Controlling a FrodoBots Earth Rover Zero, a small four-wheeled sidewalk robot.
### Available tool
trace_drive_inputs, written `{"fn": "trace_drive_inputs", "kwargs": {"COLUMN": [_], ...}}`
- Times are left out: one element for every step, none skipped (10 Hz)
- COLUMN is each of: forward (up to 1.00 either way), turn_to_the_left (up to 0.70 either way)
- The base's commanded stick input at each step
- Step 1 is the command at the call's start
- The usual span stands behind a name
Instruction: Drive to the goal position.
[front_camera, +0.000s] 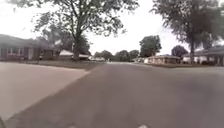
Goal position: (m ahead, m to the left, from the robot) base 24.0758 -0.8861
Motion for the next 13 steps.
{"fn": "trace_drive_inputs", "kwargs": {"forward": [1.00,1.00,1.00,1.00,1.00,1.00,1.00,1.00,1.00,1.00,1.00,1.00,1.00], "turn_to_the_left": [0.03,0.03,0.03,0.03,0.03,0.03,0.03,0.03,0.03,0.04,0.04,0.03,0.03]}}
